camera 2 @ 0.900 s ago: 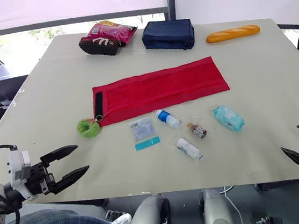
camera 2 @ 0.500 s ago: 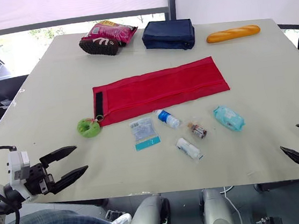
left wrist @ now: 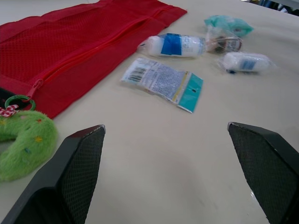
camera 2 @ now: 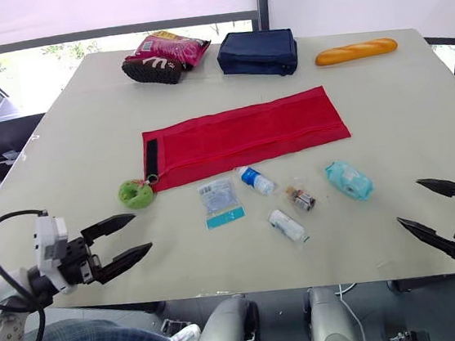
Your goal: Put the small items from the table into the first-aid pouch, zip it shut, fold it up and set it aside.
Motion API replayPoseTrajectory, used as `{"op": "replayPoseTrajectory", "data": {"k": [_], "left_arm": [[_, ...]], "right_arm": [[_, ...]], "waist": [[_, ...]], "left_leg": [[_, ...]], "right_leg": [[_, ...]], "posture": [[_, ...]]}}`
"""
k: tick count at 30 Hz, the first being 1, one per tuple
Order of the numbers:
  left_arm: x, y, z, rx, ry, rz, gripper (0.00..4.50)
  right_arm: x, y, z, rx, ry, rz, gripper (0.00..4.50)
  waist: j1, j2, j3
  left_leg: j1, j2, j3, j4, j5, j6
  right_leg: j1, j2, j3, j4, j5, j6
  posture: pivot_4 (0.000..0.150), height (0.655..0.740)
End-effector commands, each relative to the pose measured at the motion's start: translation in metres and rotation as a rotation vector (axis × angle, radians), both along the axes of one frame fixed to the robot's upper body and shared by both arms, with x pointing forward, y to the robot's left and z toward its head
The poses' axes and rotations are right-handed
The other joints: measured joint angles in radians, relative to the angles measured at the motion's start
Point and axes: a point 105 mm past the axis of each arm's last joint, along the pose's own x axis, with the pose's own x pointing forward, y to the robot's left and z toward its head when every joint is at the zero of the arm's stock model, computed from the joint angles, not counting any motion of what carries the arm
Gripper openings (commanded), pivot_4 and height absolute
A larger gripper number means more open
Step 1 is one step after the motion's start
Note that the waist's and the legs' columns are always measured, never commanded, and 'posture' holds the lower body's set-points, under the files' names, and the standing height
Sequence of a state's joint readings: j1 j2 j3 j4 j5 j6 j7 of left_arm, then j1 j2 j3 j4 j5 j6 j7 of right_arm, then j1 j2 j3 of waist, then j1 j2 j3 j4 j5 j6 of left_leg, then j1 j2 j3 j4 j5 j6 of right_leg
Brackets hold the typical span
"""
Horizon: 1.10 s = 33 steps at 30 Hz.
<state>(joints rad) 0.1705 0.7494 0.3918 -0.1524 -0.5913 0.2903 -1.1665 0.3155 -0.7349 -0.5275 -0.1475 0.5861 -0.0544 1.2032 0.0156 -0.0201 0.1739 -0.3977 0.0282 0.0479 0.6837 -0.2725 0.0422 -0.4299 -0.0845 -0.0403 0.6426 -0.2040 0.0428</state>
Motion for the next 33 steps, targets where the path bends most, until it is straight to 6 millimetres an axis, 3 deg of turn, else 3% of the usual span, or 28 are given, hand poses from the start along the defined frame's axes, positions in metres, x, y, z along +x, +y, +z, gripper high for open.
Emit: {"op": "replayPoseTrajectory", "data": {"k": [1, 6, 10, 17, 20, 23, 30, 33], "left_arm": [[0.018, -0.024, 0.005, 0.008, 0.064, 0.0, 4.5], [0.043, -0.049, 0.004, -0.037, 0.108, 0.056, 4.5], [0.057, -0.077, -0.009, -0.083, 0.3, 0.114, 4.5], [0.056, -0.102, -0.017, -0.101, 0.46, 0.092, 4.5], [0.056, -0.103, -0.016, -0.127, 0.487, 0.094, 4.5], [0.055, -0.097, -0.014, -0.138, 0.495, 0.1, 3.64], [0.057, -0.09, -0.004, -0.186, 0.466, 0.098, 0.04], [0.053, -0.092, 0.012, -0.245, 0.421, 0.046, 0.04]], "right_arm": [[0.004, 0.041, 0.02, 0.029, -0.069, 0.141, 4.45], [0.011, 0.078, 0.041, 0.084, -0.126, 0.235, 4.45], [0.011, 0.105, 0.056, 0.106, -0.181, 0.312, 4.45], [0.011, 0.126, 0.069, 0.128, -0.224, 0.358, 4.45], [0.011, 0.129, 0.072, 0.131, -0.23, 0.353, 4.45], [0.011, 0.133, 0.076, 0.158, -0.237, 0.341, 4.5], [0.013, 0.137, 0.076, 0.188, -0.227, 0.325, 4.5], [0.019, 0.14, 0.075, 0.221, -0.189, 0.279, 4.5]], "waist": [[-0.001, 0.0, 0.0], [-0.002, -0.001, 0.0], [0.0, -0.001, 0.001], [0.0, -0.002, 0.0], [0.0, -0.002, 0.0], [-0.001, -0.002, 0.0], [-0.001, -0.002, 0.001], [-0.001, -0.003, 0.001]], "left_leg": [[0.0, 0.0, 0.0, 0.0, 0.0, 0.0], [0.0, 0.0, 0.0, 0.001, 0.0, 0.0], [-0.001, -0.001, -0.002, 0.0, 0.0, 0.0], [-0.001, -0.004, -0.003, 0.001, 0.0, 0.0], [-0.001, -0.004, -0.005, 0.001, 0.0, 0.0], [-0.001, -0.005, -0.005, 0.001, 0.0, 0.0], [-0.001, -0.005, -0.005, 0.001, 0.0, 0.0], [-0.001, -0.005, -0.005, 0.001, 0.0, 0.0]], "right_leg": [[0.0, 0.0, 0.0, 0.0, 0.0, 0.0], [0.0, 0.001, 0.0, 0.001, 0.0, 0.0], [0.0, 0.001, 0.0, 0.0, 0.002, 0.004], [0.001, 0.001, 0.001, 0.001, 0.002, 0.004], [0.003, 0.0, 0.001, 0.001, 0.002, 0.004], [0.003, 0.0, 0.001, 0.001, 0.002, 0.003], [0.003, 0.001, 0.001, 0.001, 0.0, 0.0], [0.002, 0.001, 0.001, 0.001, 0.0, 0.0]], "posture": [[0.15, 0.7164], [0.15, 0.7164], [0.15, 0.7164], [0.15, 0.7164], [0.15, 0.7164], [0.15, 0.7164], [0.15, 0.7164], [0.15, 0.7164]]}}
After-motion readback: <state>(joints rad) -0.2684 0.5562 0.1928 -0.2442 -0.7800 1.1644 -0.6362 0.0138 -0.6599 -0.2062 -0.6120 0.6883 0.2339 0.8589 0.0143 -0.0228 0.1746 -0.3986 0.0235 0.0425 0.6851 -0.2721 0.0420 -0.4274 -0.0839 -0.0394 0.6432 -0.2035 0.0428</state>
